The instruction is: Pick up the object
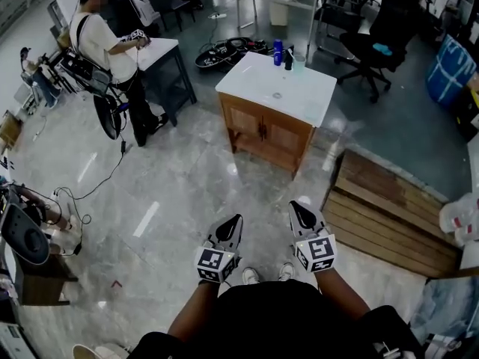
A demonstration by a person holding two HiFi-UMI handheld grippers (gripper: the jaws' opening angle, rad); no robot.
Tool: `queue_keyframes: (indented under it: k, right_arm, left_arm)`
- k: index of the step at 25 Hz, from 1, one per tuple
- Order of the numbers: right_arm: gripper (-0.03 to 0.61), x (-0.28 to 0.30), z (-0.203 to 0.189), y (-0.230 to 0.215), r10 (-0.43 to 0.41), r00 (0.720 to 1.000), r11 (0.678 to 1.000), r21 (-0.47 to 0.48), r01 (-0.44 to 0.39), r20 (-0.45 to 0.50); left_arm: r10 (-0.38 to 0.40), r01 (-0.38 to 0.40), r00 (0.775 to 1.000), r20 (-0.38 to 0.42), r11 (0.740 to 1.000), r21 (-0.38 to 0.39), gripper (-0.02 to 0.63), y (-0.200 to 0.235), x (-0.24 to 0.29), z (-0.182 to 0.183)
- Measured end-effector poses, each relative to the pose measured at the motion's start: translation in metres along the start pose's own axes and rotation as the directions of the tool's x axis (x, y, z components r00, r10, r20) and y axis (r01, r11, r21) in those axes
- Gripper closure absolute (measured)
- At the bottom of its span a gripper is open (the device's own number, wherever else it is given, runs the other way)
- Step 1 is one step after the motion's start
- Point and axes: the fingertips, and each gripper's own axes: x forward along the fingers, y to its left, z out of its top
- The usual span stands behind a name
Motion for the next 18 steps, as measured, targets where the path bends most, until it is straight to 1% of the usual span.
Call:
queue_keyframes:
  k: [4,8,12,18]
  right_arm:
    - [0.560,-0.001,-0.003,-0.001,-0.041,0.999,0.998,0.054,0.041,0.001]
    - [0.560,-0.005,-0.010,0.001,-0.070,0.998,0.994,0.085,0.070,-0.002]
    - [0.560,0.004,-0.015,0.000,-0.070,0.997,0.994,0.084,0.071,-0.018]
    - [0.560,0.039,-0.012,-0.023,-0.077,0.997,0.994,0.081,0.079,-0.026]
  left_arm:
    - [-0.038,0.038,0.999,-0.022,0.999,0.022,0.600,0.001,-0.001,-0.006]
    - [-0.059,0.060,0.997,-0.041,0.998,0.028,0.600,0.006,-0.001,-0.015]
    - [-0.070,0.071,0.996,-0.047,0.997,0.026,0.600,0.013,0.007,-0.015]
    - [-0.076,0.078,0.995,-0.059,0.997,0.019,0.600,0.031,0.042,-0.008]
